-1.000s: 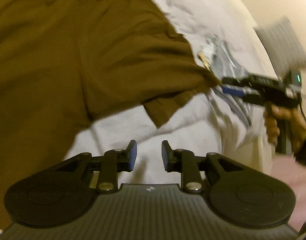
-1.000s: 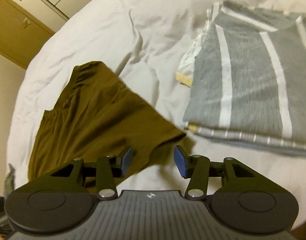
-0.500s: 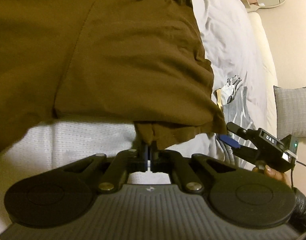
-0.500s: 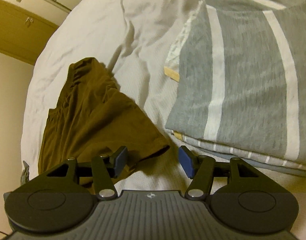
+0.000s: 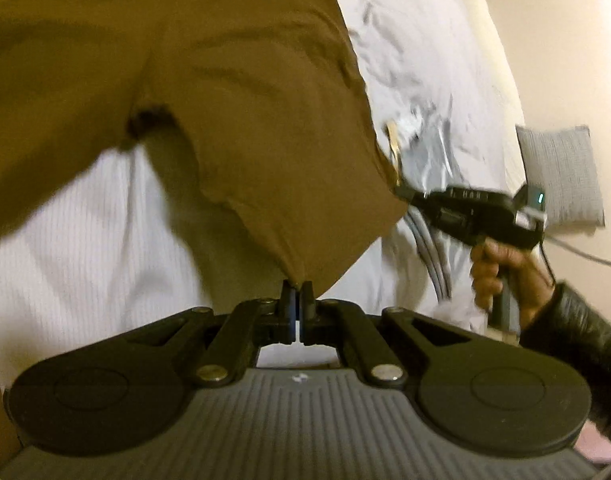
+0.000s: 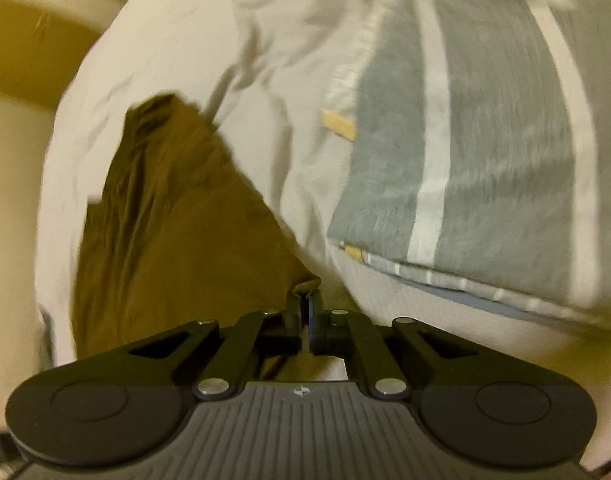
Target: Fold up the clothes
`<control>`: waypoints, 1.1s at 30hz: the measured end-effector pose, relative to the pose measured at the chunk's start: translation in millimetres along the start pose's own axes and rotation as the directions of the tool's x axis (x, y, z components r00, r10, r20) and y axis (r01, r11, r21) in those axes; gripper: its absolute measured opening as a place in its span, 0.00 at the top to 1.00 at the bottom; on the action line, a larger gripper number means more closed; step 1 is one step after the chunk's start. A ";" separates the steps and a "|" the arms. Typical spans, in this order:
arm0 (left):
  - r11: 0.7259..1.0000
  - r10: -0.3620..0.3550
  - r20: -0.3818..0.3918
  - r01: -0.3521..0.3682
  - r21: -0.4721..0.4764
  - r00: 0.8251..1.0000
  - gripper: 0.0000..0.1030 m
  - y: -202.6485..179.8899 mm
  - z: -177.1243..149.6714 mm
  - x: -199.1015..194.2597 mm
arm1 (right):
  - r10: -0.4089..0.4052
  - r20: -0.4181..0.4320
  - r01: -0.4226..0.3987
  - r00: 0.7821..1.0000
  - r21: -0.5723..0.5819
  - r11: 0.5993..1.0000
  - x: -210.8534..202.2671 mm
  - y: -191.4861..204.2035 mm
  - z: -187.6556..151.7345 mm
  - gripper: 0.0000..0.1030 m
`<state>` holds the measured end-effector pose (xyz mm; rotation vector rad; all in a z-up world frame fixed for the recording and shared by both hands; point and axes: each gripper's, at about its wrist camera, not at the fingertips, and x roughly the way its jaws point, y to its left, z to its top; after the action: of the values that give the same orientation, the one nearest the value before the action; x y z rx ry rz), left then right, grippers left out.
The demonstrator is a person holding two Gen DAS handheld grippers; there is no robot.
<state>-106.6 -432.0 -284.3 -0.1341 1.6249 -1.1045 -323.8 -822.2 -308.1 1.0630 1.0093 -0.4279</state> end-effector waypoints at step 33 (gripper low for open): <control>0.898 0.233 0.237 -0.302 0.320 0.943 0.81 95.4 298.6 -70.8 | -0.087 0.164 0.156 0.983 -0.473 0.867 112.6 240.0 73.7 0.77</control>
<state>205.2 -509.9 -287.0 0.2106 1.2073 -1.1104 -58.9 -757.8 -270.3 0.5110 0.9944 -0.3199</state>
